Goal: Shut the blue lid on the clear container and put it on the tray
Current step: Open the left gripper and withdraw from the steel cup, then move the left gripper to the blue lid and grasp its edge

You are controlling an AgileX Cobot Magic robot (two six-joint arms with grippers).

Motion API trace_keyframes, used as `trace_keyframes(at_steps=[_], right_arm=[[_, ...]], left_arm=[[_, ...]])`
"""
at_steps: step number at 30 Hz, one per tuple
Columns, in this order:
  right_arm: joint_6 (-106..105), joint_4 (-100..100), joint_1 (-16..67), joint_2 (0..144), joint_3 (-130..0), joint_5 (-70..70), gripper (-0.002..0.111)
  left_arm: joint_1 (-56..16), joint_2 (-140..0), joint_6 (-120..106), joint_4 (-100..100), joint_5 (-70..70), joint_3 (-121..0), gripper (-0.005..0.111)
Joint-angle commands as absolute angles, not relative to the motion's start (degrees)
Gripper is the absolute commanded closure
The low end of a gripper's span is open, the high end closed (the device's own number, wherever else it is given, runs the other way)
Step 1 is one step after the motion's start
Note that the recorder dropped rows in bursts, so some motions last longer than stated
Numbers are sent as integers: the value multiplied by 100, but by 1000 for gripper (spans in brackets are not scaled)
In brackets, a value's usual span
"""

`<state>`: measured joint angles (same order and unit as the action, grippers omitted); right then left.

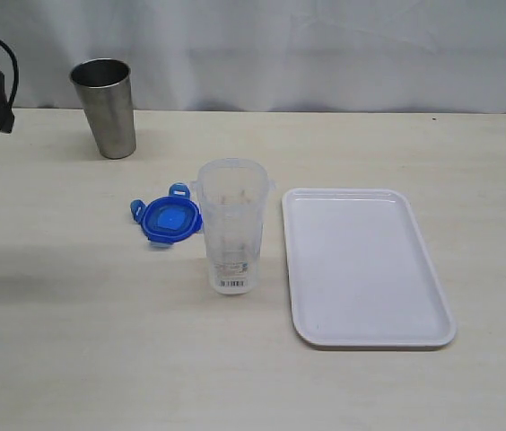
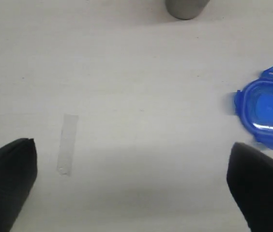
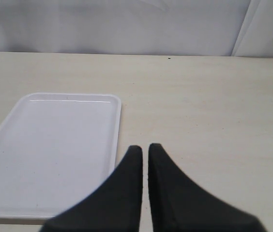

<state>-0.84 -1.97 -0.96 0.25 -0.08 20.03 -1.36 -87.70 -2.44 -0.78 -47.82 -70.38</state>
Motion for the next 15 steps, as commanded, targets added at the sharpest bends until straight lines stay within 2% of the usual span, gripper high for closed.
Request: trace_keyframes(at_steps=[1,6,8,12,15], right_arm=[[-71,-215,-118,0,0,1977,104],[-71,-215,-118,0,0,1977,104],[-71,-215,-118,0,0,1977,104],[-71,-215,-118,0,0,1977,104],[-71,-215,-118,0,0,1977,104]], left_arm=[[-146,-8973,-516,-515,-4610,-7094,5],[-165,-9437,-30,-220,-4721,-7051,7],[-204,-9619,0,-134,-4721,-7051,15],[-381,-9828,-365,-401,-4328,-7051,45],[-500,-9965,-925,-1053,-3962,-7051,51]])
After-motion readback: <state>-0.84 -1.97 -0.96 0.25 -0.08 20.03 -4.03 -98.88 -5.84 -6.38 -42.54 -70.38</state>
